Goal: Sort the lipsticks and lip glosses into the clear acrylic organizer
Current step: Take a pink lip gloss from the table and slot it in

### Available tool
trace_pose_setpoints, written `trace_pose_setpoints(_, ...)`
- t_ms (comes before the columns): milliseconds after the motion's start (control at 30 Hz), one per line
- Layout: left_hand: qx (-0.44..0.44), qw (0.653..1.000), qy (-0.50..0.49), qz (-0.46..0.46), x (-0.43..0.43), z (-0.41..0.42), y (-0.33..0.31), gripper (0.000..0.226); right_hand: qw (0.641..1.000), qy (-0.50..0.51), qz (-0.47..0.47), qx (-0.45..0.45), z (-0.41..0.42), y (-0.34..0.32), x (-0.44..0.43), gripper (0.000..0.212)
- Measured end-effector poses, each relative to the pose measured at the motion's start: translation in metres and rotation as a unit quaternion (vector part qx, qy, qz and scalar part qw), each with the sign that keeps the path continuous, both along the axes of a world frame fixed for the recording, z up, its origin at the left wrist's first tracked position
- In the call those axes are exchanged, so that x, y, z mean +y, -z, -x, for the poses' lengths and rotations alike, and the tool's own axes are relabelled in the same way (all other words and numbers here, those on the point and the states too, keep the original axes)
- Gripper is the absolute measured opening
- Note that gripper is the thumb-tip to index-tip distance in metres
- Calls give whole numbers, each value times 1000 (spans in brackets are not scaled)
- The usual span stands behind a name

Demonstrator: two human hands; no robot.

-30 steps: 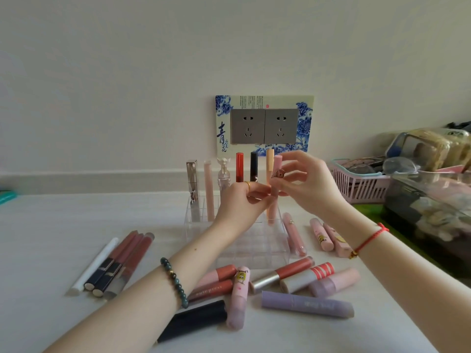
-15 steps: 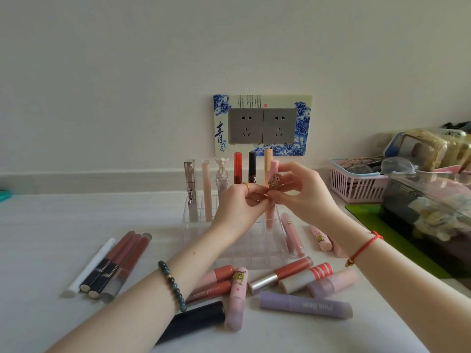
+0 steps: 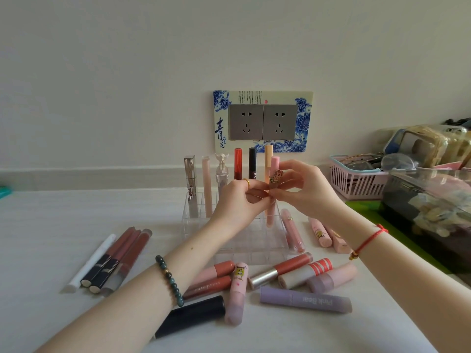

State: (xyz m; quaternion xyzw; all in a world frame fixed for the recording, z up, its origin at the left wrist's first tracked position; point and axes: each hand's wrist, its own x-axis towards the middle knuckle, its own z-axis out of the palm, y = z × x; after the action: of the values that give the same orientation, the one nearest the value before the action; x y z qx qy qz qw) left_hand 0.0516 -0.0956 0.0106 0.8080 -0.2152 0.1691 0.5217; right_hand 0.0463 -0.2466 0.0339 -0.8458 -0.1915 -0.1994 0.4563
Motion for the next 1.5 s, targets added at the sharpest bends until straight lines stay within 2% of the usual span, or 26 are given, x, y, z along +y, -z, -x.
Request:
trace_pose_setpoints(267,2,1000,-7,-14,5,2,-2,21,1000,-2,10,5,3,-4,-3,41)
trace_pose_setpoints(500,16,1000,-9,-17,22,13,-10,27,999,23,4,-46,19,-31,-9,52)
trace_pose_setpoints(700,-14,1000,-17,-22,72,37,-24,22,991,-2,-22,-129,47,-57,8,47)
trace_pose_setpoints(833,-27,997,-66,-30,122,48,-31,18,990,-56,0,-127,62,-56,39,45)
trace_pose_setpoints(1000,-11,987,-152,-42,187,50,-27,16,984,-127,90,-89,63,-38,89,46)
trace_pose_setpoints(1167,21,978,-187,-91,229,53,-2,15,963,-188,178,-81,58,-16,135,46)
trace_pose_setpoints(1367,75,975,-161,-134,239,48,18,25,916,-254,295,-99,55,11,172,44)
trace_pose_setpoints(1500,107,974,-143,-138,241,44,25,28,888,-290,341,-102,55,24,184,43)
